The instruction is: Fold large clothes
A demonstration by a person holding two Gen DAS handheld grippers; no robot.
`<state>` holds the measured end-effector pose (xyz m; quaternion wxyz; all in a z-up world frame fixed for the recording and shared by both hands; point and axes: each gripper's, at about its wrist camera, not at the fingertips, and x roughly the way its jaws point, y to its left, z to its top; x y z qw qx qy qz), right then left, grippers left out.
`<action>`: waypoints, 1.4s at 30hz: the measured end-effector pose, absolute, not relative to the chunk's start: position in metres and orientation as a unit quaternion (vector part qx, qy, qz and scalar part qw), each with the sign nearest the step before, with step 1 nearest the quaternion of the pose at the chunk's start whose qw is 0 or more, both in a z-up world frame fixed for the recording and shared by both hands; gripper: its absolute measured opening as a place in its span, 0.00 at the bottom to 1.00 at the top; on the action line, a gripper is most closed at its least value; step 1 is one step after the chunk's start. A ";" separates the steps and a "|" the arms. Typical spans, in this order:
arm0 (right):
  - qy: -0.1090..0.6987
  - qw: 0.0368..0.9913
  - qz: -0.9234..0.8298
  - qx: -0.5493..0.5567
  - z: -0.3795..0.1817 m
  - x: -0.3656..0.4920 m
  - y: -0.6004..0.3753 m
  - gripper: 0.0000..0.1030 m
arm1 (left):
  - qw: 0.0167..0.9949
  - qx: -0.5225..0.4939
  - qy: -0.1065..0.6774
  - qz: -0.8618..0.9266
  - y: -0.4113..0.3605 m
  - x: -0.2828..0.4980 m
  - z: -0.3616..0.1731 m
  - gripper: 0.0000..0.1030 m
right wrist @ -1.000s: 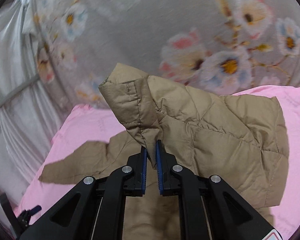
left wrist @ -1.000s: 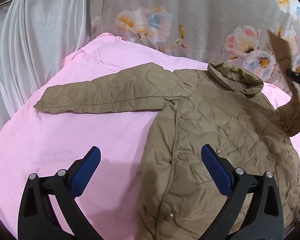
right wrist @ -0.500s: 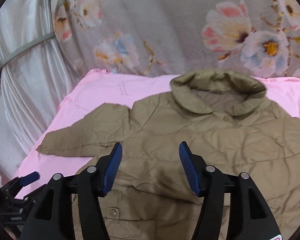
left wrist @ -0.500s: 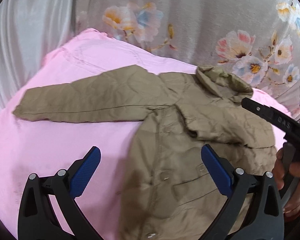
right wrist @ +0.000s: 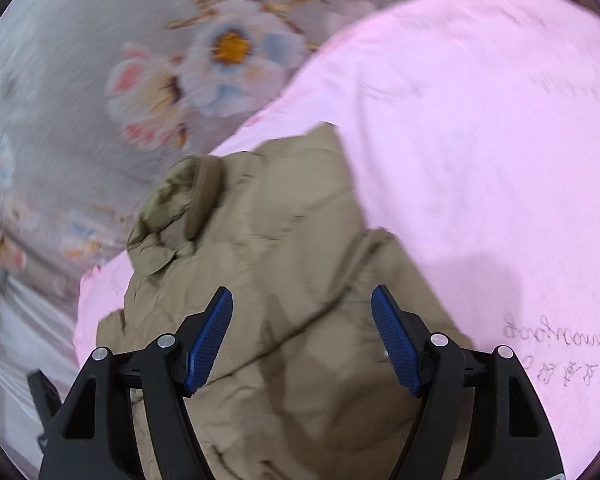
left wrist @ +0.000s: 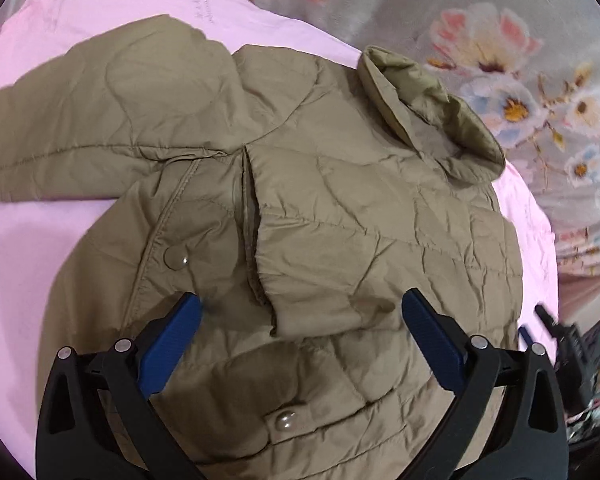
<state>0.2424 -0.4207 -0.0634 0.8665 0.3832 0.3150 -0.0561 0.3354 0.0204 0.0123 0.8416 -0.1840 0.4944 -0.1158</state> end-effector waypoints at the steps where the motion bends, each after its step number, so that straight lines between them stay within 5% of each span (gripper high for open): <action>1: 0.313 0.857 -0.050 0.406 -0.072 0.242 -0.429 0.69 | 0.842 -0.194 0.490 -0.115 0.020 0.336 0.013 0.92; 2: 0.310 0.849 -0.041 0.427 -0.078 0.243 -0.436 0.69 | 0.841 -0.204 0.487 -0.117 0.020 0.336 0.015 0.81; 6: 0.303 0.829 -0.034 0.469 -0.089 0.258 -0.449 0.67 | 0.839 -0.199 0.491 -0.120 0.011 0.345 0.023 0.09; 8: 0.301 0.824 -0.034 0.478 -0.090 0.269 -0.452 0.47 | 0.848 -0.186 0.482 -0.120 0.009 0.348 0.031 0.04; 11: 0.298 0.824 -0.034 0.480 -0.081 0.277 -0.459 0.12 | 0.872 -0.165 0.447 -0.113 0.011 0.344 0.054 0.02; 14: 0.255 0.849 -0.019 0.462 -0.054 0.264 -0.459 0.01 | 0.895 -0.137 0.409 -0.115 0.012 0.331 0.074 0.02; 22: 0.309 0.885 -0.036 0.347 -0.065 0.256 -0.439 0.01 | 0.899 -0.041 0.429 -0.076 0.004 0.320 0.005 0.03; 37: 0.325 0.864 -0.001 0.384 -0.091 0.159 -0.387 0.06 | 0.901 -0.065 0.414 -0.113 0.041 0.240 0.001 0.06; 39: 0.320 0.862 0.004 0.393 -0.087 0.154 -0.389 0.16 | 0.899 -0.079 0.415 -0.117 0.047 0.236 0.002 0.07; 42: 0.297 0.856 0.020 0.424 -0.077 0.154 -0.396 0.51 | 0.894 -0.089 0.423 -0.123 0.049 0.239 0.004 0.07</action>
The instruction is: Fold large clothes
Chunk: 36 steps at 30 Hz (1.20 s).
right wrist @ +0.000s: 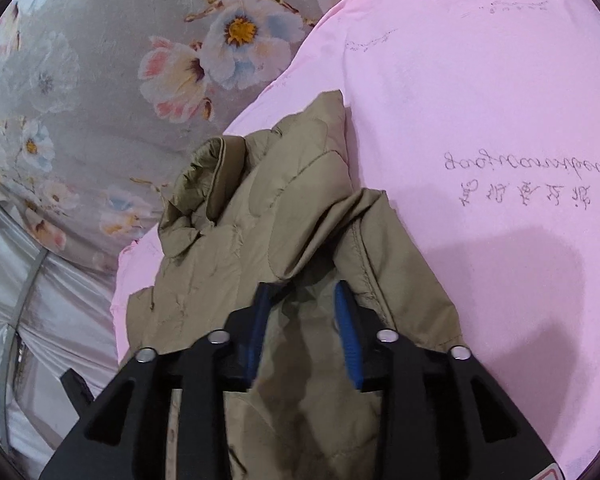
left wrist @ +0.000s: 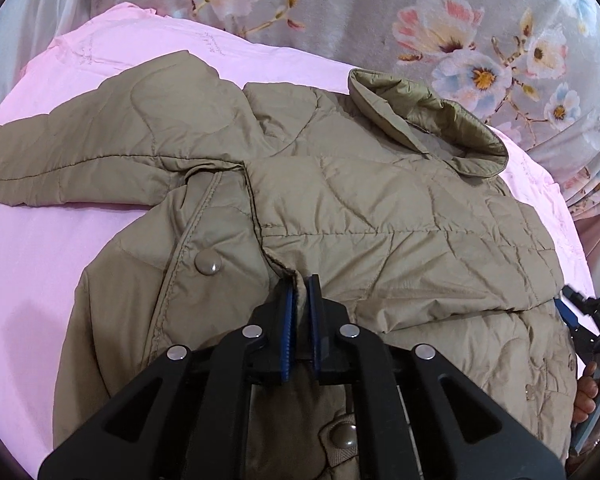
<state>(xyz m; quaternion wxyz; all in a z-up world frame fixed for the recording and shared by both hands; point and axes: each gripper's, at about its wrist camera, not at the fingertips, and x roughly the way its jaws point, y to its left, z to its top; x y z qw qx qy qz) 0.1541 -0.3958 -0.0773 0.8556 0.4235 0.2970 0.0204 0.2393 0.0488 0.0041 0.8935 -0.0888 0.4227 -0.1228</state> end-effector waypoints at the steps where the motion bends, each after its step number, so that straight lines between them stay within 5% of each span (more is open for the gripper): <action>1: 0.292 0.849 0.033 0.440 -0.075 0.157 -0.399 0.63 | 0.892 -0.091 0.425 -0.125 0.049 0.241 0.005 0.07; 7: 0.298 0.807 0.044 0.507 -0.079 0.186 -0.413 0.62 | 0.890 -0.100 0.426 -0.127 0.049 0.243 0.002 0.08; 9: 0.281 0.808 0.044 0.517 -0.075 0.190 -0.418 0.31 | 0.894 -0.083 0.424 -0.119 0.045 0.242 0.002 0.09; 10: 0.276 0.812 0.039 0.514 -0.070 0.188 -0.422 0.07 | 0.895 -0.077 0.423 -0.116 0.044 0.241 0.002 0.09; 15: 0.225 0.864 0.008 0.450 -0.036 0.163 -0.422 0.04 | 0.901 -0.046 0.420 -0.103 0.036 0.240 0.001 0.07; 18: 0.311 0.881 -0.060 0.352 -0.054 0.181 -0.410 0.03 | 0.900 -0.029 0.425 -0.097 0.033 0.240 -0.002 0.06; 21: 0.338 0.865 -0.067 0.366 -0.068 0.188 -0.414 0.02 | 0.901 -0.012 0.425 -0.092 0.029 0.240 -0.001 0.07; 26: 0.355 0.875 -0.106 0.313 -0.036 0.171 -0.403 0.15 | 0.907 0.046 0.409 -0.088 0.024 0.231 0.017 0.08; 28: 0.340 0.894 -0.121 0.265 -0.016 0.154 -0.394 0.16 | 0.914 0.064 0.391 -0.085 0.023 0.223 0.036 0.19; 30: 0.323 0.912 -0.119 0.222 0.004 0.147 -0.378 0.16 | 0.920 0.063 0.375 -0.090 0.019 0.220 0.055 0.45; 36: 0.322 0.935 -0.039 0.143 0.040 0.170 -0.295 0.23 | 0.925 0.047 0.355 -0.126 -0.035 0.233 0.088 0.54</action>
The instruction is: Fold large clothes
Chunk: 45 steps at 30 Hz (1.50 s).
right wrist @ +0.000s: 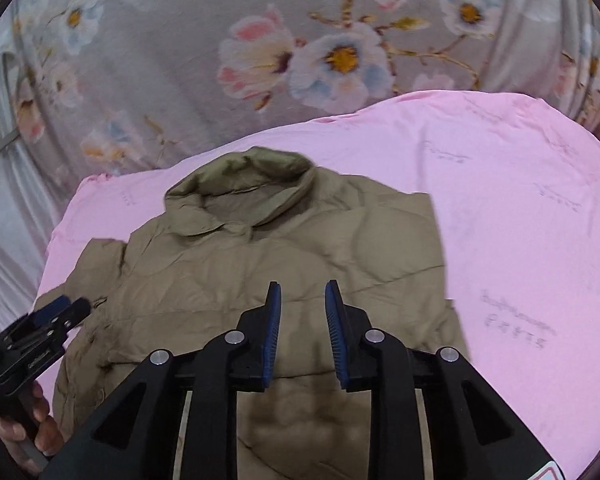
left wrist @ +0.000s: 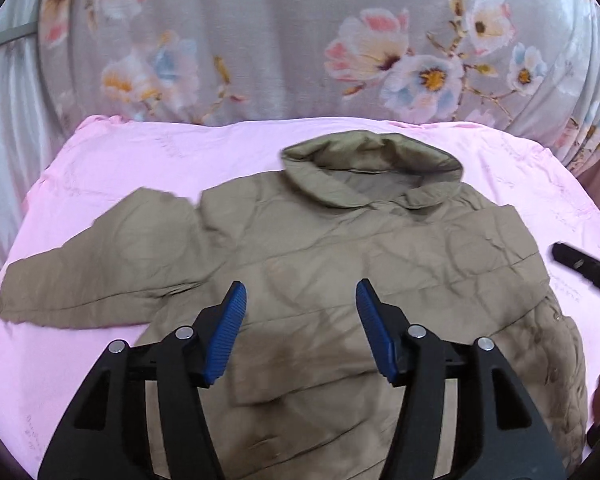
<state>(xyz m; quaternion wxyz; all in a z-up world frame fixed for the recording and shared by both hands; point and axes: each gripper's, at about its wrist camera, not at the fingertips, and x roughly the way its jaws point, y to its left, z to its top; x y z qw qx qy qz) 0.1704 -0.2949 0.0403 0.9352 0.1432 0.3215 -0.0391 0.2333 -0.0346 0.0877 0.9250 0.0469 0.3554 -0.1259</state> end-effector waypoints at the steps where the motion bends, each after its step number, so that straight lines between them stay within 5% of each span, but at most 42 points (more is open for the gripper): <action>1: 0.330 0.935 -0.035 0.124 0.037 0.178 -0.280 0.23 | 0.923 0.052 0.359 -0.126 -0.044 0.237 0.082 0.54; 7: 0.390 0.916 -0.032 0.087 -0.021 0.208 -0.243 0.23 | 0.909 0.056 0.398 -0.109 -0.057 0.252 0.012 0.56; 11: 0.382 0.917 -0.029 0.110 -0.031 0.202 -0.247 0.23 | 0.913 0.025 0.392 -0.108 -0.046 0.248 0.010 0.65; 29: 0.384 0.916 -0.041 0.105 -0.033 0.158 -0.240 0.23 | 0.911 0.041 0.397 -0.098 -0.041 0.188 0.015 0.66; 31: 0.385 0.916 -0.042 0.107 -0.032 0.149 -0.238 0.23 | 0.912 0.027 0.395 -0.105 -0.036 0.179 0.019 0.74; 36: 0.383 0.915 -0.038 0.121 -0.032 0.146 -0.240 0.23 | 0.910 -0.107 0.384 -0.118 0.033 0.171 0.049 0.79; 38: 0.382 0.915 -0.035 0.123 -0.030 0.147 -0.240 0.25 | 0.912 -0.147 0.373 -0.089 0.079 0.177 0.065 0.88; 45: 0.383 0.915 -0.035 0.119 -0.029 0.148 -0.238 0.28 | 0.893 -0.218 0.380 0.106 0.260 0.231 0.065 0.88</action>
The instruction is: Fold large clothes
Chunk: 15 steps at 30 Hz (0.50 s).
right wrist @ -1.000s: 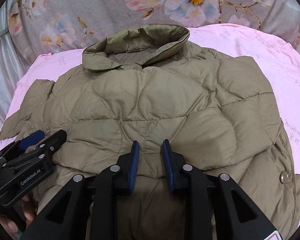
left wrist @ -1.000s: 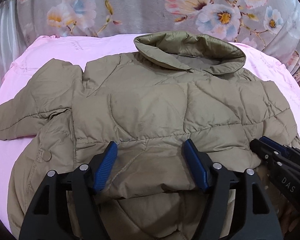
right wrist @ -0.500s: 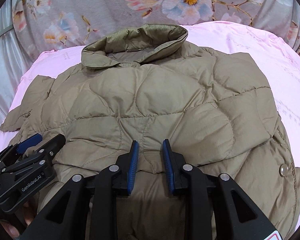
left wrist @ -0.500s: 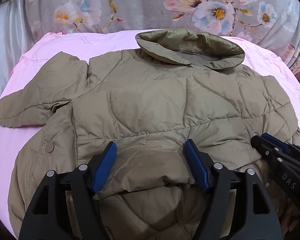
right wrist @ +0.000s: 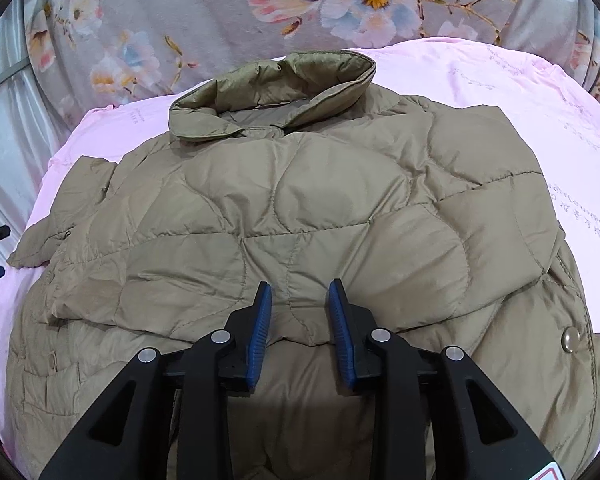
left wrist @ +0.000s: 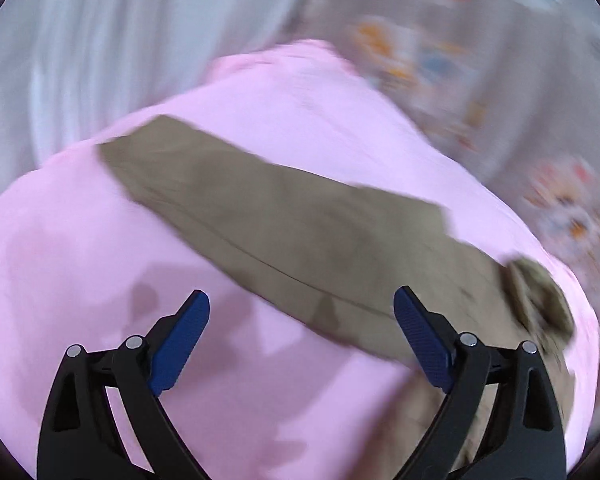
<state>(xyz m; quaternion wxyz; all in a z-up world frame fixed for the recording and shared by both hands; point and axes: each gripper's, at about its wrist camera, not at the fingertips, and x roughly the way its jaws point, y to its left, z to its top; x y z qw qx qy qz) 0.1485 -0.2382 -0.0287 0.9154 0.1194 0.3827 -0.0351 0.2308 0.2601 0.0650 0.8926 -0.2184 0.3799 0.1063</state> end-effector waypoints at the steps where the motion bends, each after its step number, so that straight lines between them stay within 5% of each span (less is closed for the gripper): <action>1: 0.383 0.915 -0.036 0.119 -0.029 0.148 -0.238 0.28 | 0.884 -0.232 0.384 0.128 0.282 0.238 0.060 0.88; 8: 0.384 0.915 -0.038 0.118 -0.029 0.148 -0.236 0.29 | 0.833 -0.347 0.395 0.174 0.382 0.271 0.017 0.84; 10: 0.384 0.915 -0.038 0.117 -0.028 0.148 -0.236 0.29 | 0.838 -0.352 0.383 0.166 0.381 0.273 0.021 0.67; 12: 0.384 0.915 -0.038 0.117 -0.028 0.148 -0.236 0.29 | 0.840 -0.361 0.383 0.132 0.378 0.282 0.024 0.29; 15: 0.384 0.915 -0.038 0.117 -0.028 0.148 -0.236 0.30 | 0.856 -0.332 0.375 0.125 0.365 0.288 0.043 0.05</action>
